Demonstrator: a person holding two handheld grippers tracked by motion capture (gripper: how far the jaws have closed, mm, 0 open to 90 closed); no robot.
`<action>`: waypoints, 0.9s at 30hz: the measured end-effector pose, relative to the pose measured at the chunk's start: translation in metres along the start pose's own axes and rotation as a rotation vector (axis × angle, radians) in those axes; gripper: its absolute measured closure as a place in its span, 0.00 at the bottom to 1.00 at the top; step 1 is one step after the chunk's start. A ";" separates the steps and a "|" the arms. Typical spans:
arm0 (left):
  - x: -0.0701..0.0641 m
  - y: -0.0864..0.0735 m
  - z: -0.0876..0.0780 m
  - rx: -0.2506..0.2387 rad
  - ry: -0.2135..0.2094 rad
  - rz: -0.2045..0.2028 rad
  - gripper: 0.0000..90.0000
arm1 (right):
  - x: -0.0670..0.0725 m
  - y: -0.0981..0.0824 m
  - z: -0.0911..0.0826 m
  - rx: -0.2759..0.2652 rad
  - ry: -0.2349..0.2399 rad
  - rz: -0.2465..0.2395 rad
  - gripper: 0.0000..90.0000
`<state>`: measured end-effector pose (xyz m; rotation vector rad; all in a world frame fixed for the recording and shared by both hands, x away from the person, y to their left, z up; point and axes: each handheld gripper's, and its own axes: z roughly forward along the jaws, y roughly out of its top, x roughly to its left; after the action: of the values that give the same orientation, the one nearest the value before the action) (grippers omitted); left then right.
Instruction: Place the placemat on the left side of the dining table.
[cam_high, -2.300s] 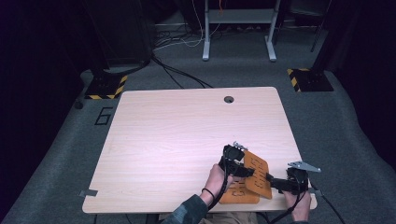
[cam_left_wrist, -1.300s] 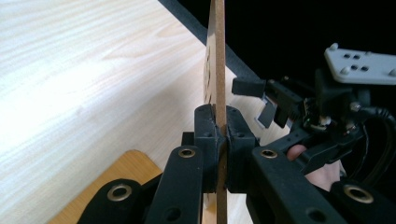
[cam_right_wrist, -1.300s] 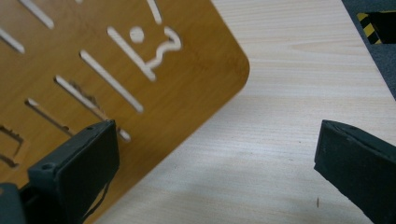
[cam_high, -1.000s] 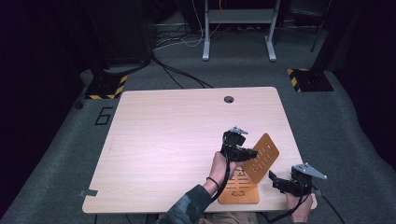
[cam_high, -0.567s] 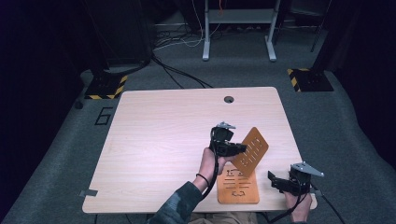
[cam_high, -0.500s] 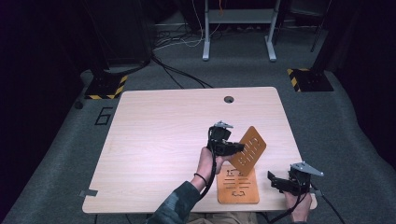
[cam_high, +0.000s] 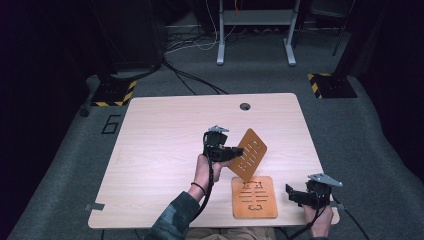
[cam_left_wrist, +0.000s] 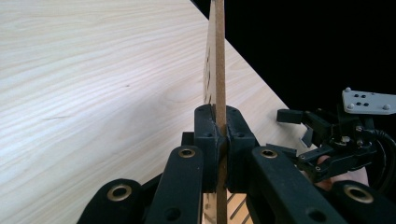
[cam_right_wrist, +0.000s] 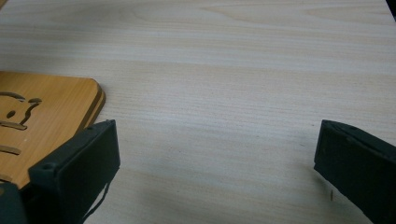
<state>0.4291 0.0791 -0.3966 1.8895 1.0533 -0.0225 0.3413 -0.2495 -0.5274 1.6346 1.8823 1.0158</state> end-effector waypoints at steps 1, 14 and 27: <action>0.002 0.000 -0.002 0.000 0.005 0.000 0.96 | 0.000 0.000 0.000 0.005 -0.001 -0.001 0.00; 0.025 0.000 -0.027 -0.020 0.056 -0.014 0.96 | 0.002 0.001 0.004 0.047 -0.021 -0.010 0.00; 0.046 0.000 -0.054 -0.043 0.115 -0.033 0.96 | 0.004 0.002 0.005 0.056 -0.034 -0.035 0.00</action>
<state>0.4368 0.1486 -0.3857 1.8520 1.1542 0.0907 0.3453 -0.2442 -0.5288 1.6341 1.9258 0.9234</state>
